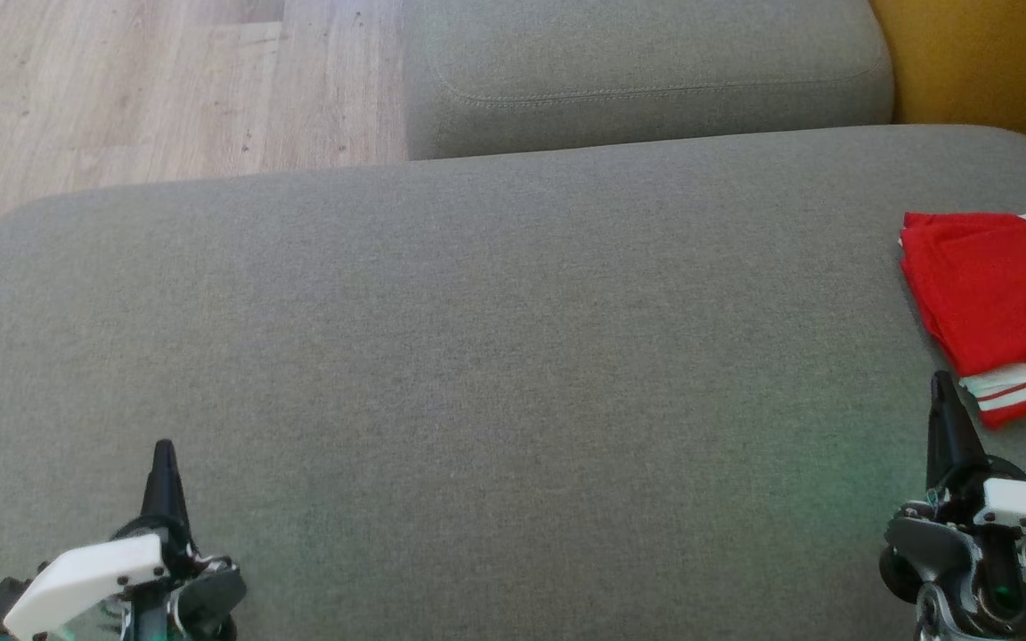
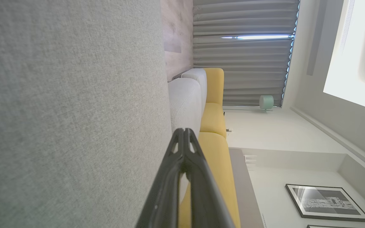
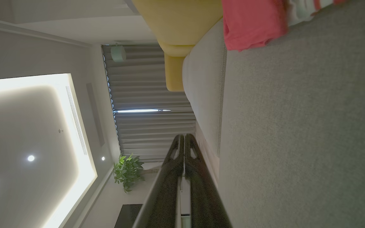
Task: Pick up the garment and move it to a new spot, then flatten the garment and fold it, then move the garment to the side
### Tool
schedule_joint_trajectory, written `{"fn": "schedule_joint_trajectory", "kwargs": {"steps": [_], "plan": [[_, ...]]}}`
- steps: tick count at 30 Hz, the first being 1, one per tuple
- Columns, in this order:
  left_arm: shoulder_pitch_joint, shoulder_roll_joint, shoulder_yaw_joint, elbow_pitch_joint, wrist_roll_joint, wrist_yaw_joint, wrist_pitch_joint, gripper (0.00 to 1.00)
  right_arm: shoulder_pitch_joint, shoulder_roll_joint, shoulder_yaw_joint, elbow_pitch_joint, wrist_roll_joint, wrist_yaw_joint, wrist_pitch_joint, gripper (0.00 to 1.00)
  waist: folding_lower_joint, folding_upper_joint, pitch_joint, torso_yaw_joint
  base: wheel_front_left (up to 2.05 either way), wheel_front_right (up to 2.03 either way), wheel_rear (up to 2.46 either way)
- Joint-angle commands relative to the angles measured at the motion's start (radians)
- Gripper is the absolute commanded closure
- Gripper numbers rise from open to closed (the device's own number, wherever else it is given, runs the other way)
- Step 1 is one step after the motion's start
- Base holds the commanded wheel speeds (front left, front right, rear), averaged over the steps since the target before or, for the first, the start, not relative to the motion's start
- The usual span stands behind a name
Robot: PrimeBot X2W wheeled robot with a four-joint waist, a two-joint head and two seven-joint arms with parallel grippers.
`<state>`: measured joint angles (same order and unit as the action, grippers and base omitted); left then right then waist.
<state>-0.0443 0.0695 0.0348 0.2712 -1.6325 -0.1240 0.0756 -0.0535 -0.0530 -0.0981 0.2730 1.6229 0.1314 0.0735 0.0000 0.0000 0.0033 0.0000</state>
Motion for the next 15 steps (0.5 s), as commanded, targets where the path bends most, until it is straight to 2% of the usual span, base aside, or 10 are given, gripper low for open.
{"fn": "schedule_joint_trajectory", "kwargs": {"steps": [1, 15], "plan": [[-0.06, 0.009, 0.039, -0.028, -0.009, -0.007, 0.006, 1.0, -0.051, -0.022, 0.019, -0.03, 0.014, -0.001, 0.012, 1.0, 0.0, 0.0, 0.0, 0.0, 0.0, 0.0, 0.0], [-0.061, 0.005, 0.045, -0.028, -0.004, -0.007, 0.011, 1.0, -0.052, -0.018, 0.013, -0.03, 0.01, -0.001, 0.016, 1.0, 0.0, 0.0, 0.0, 0.0, 0.0, 0.0, 0.0]]}}
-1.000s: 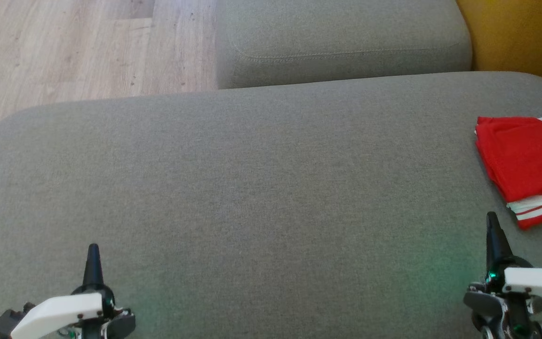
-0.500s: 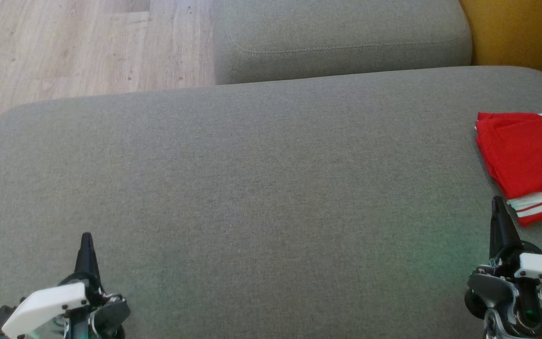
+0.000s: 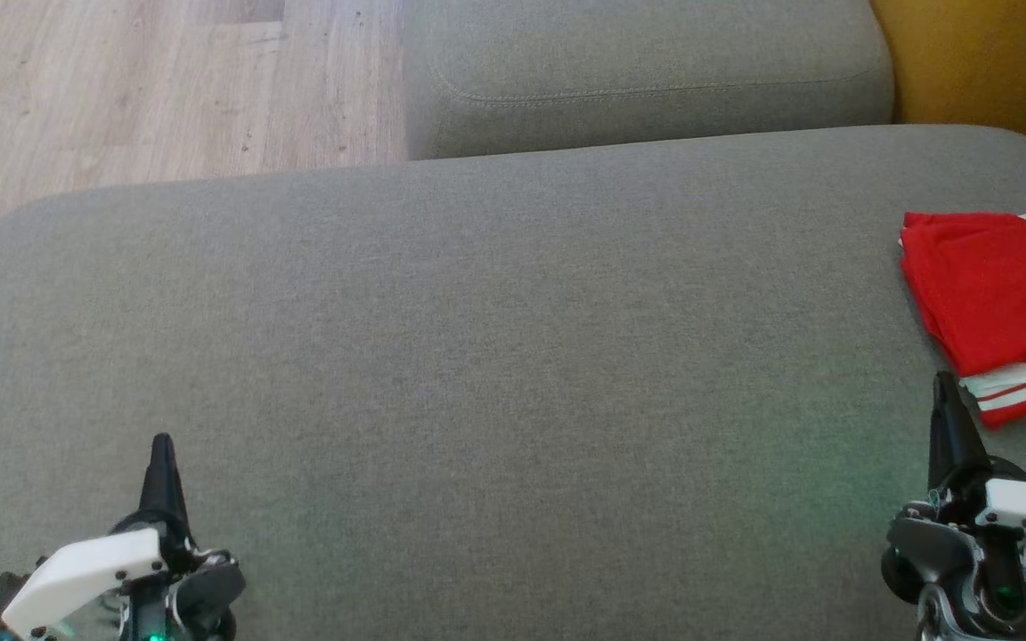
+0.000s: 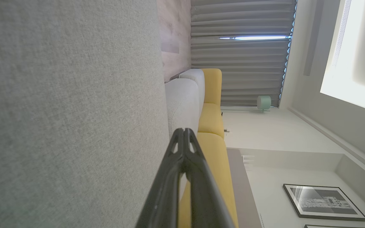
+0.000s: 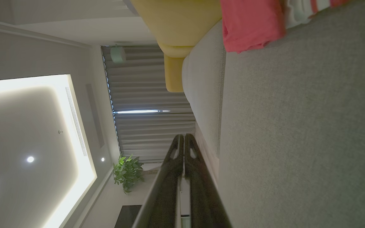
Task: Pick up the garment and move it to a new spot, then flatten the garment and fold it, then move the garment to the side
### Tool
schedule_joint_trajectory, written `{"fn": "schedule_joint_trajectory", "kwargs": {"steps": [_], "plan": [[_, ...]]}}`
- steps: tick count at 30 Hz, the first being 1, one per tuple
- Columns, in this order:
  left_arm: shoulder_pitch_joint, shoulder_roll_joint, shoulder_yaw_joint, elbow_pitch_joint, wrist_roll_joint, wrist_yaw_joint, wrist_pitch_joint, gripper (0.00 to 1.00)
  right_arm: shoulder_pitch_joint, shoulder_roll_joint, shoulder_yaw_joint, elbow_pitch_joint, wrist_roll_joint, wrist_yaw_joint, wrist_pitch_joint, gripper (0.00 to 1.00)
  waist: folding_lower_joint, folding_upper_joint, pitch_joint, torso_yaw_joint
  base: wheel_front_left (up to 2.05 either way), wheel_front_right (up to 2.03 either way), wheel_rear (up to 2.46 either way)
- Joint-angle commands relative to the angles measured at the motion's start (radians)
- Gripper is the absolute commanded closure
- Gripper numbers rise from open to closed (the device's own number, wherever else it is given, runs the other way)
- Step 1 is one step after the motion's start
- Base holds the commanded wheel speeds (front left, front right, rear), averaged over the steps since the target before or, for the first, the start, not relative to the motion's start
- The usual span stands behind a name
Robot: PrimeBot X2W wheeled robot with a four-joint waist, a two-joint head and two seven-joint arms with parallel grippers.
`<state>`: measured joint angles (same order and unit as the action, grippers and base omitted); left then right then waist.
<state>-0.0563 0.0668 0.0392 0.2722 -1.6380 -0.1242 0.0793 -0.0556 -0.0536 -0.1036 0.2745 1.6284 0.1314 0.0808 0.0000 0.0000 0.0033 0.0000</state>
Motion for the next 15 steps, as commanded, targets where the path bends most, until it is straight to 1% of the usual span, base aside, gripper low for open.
{"fn": "schedule_joint_trajectory", "kwargs": {"steps": [1, 15], "plan": [[-0.049, 0.007, 0.041, -0.029, 0.002, -0.007, 0.007, 1.0, -0.05, -0.017, 0.018, -0.031, 0.004, -0.001, 0.009, 1.0, 0.0, 0.0, 0.0, 0.0, 0.0, 0.0, 0.0], [-0.049, 0.003, 0.047, -0.028, 0.007, -0.007, 0.012, 1.0, -0.05, -0.014, 0.013, -0.031, 0.0, -0.001, 0.014, 1.0, 0.0, 0.0, 0.0, 0.0, 0.0, 0.0, 0.0]]}}
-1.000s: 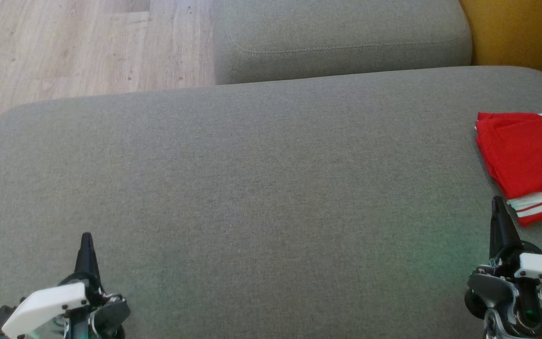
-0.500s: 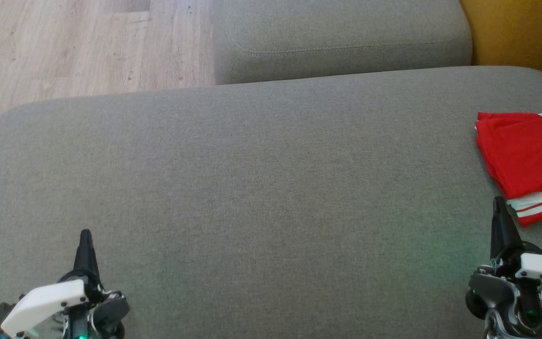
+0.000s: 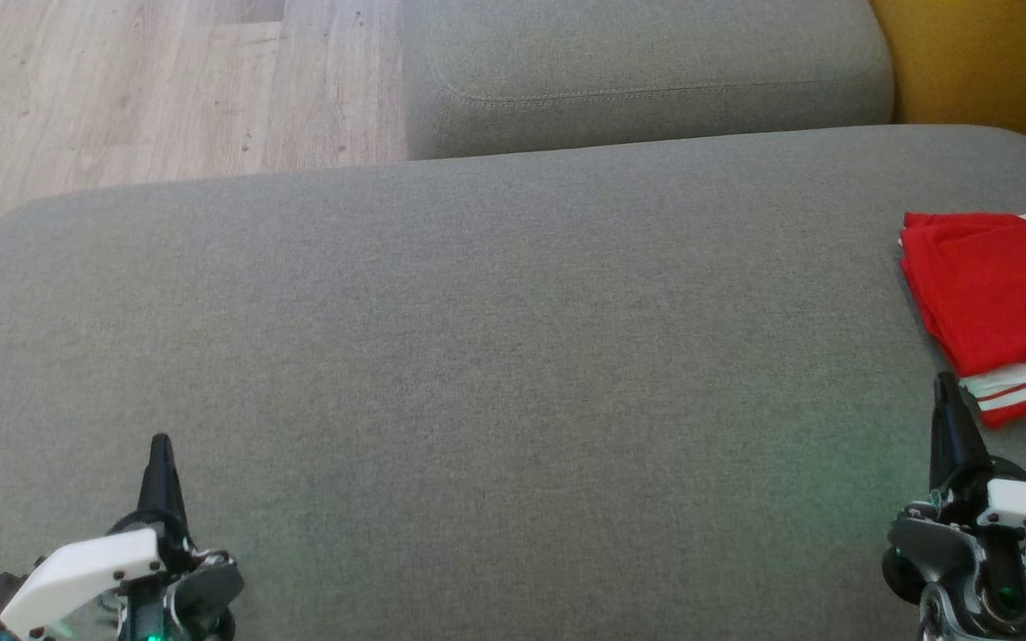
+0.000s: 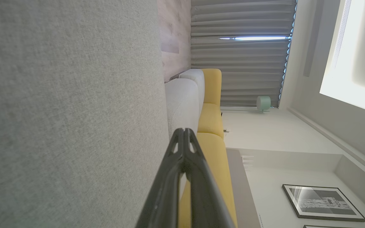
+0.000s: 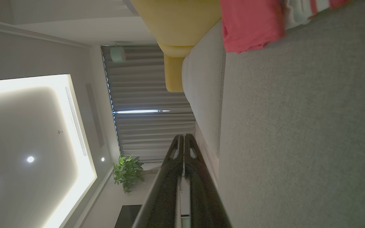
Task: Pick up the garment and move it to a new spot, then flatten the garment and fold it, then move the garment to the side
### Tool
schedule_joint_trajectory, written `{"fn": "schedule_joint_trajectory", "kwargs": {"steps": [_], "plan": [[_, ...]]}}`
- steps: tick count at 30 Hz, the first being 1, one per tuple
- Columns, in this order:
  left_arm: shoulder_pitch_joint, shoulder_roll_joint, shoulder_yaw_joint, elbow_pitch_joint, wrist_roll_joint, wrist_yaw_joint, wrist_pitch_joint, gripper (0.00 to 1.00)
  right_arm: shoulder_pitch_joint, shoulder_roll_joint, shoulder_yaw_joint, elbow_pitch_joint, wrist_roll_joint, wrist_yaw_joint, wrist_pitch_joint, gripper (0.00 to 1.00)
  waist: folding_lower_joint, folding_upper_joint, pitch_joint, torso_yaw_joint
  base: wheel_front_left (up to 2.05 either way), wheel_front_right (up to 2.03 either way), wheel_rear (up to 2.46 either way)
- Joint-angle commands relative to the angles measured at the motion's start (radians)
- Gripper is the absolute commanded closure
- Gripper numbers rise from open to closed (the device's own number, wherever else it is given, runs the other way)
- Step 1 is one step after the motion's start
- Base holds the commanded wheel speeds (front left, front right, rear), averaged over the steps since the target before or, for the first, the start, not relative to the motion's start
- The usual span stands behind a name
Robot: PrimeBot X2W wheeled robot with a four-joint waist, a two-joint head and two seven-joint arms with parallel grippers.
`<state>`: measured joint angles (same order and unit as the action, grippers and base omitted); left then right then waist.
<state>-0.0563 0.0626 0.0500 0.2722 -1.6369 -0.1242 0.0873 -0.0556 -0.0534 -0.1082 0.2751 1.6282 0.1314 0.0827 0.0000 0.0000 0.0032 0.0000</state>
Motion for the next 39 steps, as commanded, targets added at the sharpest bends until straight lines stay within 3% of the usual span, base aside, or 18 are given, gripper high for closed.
{"fn": "schedule_joint_trajectory", "kwargs": {"steps": [1, 39], "plan": [[-0.049, 0.007, 0.037, -0.028, 0.006, -0.007, 0.004, 1.0, -0.05, -0.014, 0.018, -0.032, 0.0, -0.001, 0.012, 1.0, 0.0, 0.0, 0.0, 0.0, 0.0, 0.0, 0.0], [-0.05, 0.0, 0.047, -0.028, 0.015, -0.007, 0.013, 1.0, -0.051, -0.007, 0.008, -0.031, -0.008, -0.001, 0.019, 1.0, 0.0, 0.0, 0.0, 0.0, 0.0, 0.0, 0.0]]}}
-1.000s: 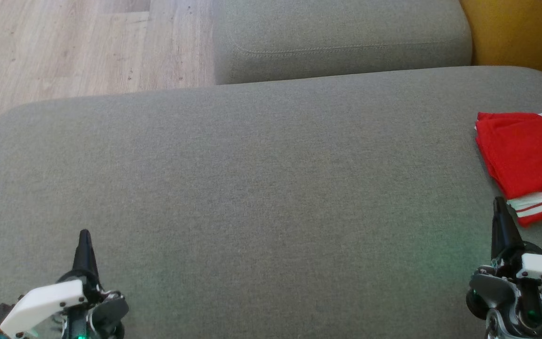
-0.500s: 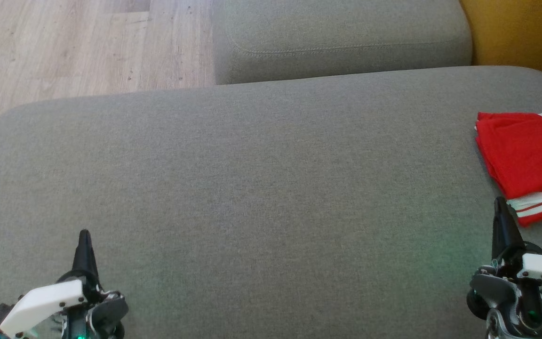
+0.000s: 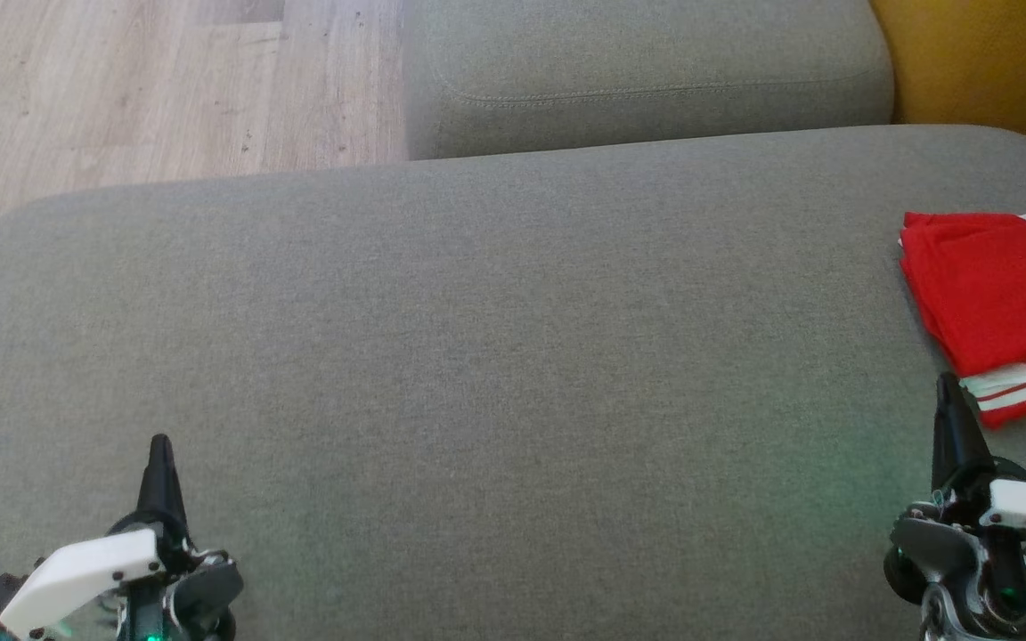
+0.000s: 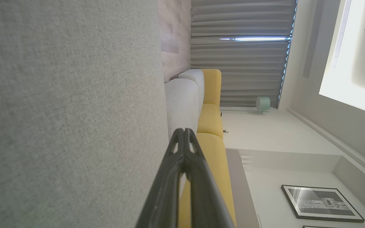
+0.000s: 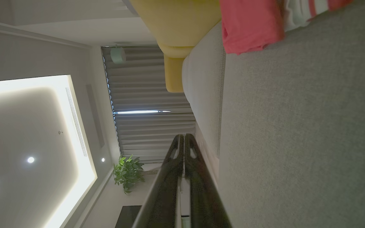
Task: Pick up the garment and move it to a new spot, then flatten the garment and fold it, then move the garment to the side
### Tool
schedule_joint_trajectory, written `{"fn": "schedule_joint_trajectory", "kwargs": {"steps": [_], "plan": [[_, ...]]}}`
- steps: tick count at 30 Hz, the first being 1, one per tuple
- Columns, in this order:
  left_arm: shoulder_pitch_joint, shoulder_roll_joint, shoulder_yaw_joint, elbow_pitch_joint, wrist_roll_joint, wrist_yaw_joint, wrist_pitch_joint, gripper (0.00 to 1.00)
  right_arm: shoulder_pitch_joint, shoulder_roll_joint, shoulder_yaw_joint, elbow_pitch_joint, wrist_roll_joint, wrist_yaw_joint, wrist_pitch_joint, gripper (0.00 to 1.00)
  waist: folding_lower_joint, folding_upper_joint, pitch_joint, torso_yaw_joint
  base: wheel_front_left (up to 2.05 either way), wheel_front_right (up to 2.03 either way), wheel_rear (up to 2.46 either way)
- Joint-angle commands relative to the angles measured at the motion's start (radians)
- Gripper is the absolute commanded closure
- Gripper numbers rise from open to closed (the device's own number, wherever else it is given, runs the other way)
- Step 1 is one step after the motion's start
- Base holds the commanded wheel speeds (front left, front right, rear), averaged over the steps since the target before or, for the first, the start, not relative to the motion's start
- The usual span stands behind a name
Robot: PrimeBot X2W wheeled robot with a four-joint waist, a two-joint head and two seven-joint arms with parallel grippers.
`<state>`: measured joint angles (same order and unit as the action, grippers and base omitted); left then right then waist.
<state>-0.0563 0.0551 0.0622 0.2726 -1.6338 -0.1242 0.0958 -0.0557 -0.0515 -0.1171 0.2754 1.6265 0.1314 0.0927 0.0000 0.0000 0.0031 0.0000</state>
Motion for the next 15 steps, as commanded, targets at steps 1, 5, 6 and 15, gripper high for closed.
{"fn": "schedule_joint_trajectory", "kwargs": {"steps": [1, 5, 6, 15], "plan": [[-0.05, 0.007, 0.035, -0.028, 0.012, -0.007, 0.004, 1.0, -0.051, -0.009, 0.017, -0.031, -0.007, -0.001, 0.01, 1.0, 0.0, 0.0, 0.0, 0.0, 0.0, 0.0, 0.0], [-0.05, 0.007, 0.036, -0.028, 0.012, -0.007, 0.005, 1.0, -0.051, -0.008, 0.016, -0.031, -0.007, -0.001, 0.01, 1.0, 0.0, 0.0, 0.0, 0.0, 0.0, 0.0, 0.0], [-0.05, 0.006, 0.036, -0.028, 0.013, -0.007, 0.005, 1.0, -0.051, -0.008, 0.016, -0.031, -0.007, -0.001, 0.01, 1.0, 0.0, 0.0, 0.0, 0.0, 0.0, 0.0, 0.0], [-0.05, 0.005, 0.038, -0.028, 0.014, -0.007, 0.007, 1.0, -0.051, -0.007, 0.014, -0.031, -0.009, -0.001, 0.012, 1.0, 0.0, 0.0, 0.0, 0.0, 0.0, 0.0, 0.0]]}}
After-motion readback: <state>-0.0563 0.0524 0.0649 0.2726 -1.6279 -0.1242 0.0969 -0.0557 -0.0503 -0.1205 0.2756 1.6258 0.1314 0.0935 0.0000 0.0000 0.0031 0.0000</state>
